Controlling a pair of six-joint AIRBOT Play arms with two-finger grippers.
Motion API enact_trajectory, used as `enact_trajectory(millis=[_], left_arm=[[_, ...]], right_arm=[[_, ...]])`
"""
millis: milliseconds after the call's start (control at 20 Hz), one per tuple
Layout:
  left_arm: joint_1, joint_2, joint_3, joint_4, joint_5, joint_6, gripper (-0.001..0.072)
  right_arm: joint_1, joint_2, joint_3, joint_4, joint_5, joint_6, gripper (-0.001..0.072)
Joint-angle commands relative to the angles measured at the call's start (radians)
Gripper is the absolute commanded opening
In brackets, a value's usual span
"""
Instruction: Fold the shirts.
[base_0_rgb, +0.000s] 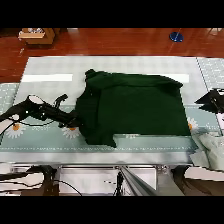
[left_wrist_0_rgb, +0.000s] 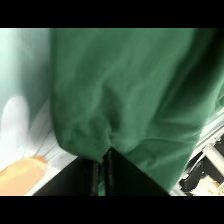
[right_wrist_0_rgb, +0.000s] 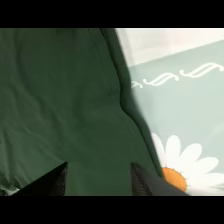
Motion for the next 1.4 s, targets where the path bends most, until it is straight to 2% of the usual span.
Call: enact_trajectory(millis=[0, 100, 300, 650, 1000, 1150, 1250, 1300, 1350], left_arm=[[-0.008, -0.011, -0.002, -0.007, 0.016, 0.013, 0.0025], [-0.004, -0.011, -0.002, -0.007, 0.001, 0.046, 0.0024], [-0.002, -0.008, -0.001, -0.008, 0.0, 0.064, 0.0024], [-0.002, -0.008, -0.001, -0.07, 0.0, 0.109, 0.0024], [-0.001, -0.008, 0.001, -0.086, -0.002, 0.127, 0.0024], [-0.001, -0.008, 0.001, -0.086, -0.003, 0.127, 0.0024], [-0.001, -0.008, 0.001, -0.086, -0.005, 0.127, 0.0024], [-0.001, -0.008, 0.001, -0.086, -0.005, 0.127, 0.0024], [0.0, -0.008, 0.002, -0.086, -0.005, 0.13, 0.0024]], right_arm=[[-0.014, 0.011, -0.04, -0.091, 0.007, 0.009, 0.049], [-0.064, 0.023, -0.127, -0.099, -0.005, -0.008, 0.0542], [-0.124, 0.024, -0.24, -0.124, -0.028, -0.062, 0.0541], [-0.051, 0.023, -0.271, -0.198, -0.113, -0.061, 0.0534], [0.079, 0.003, -0.298, -0.287, -0.156, 0.025, 0.0522], [0.102, -0.036, -0.354, -0.24, -0.155, 0.028, 0.0517], [0.135, -0.038, -0.373, -0.239, -0.158, 0.028, 0.0352], [0.146, -0.037, -0.373, -0.238, -0.156, 0.028, 0.0309], [0.151, -0.034, -0.373, -0.237, -0.151, 0.028, 0.0214]])
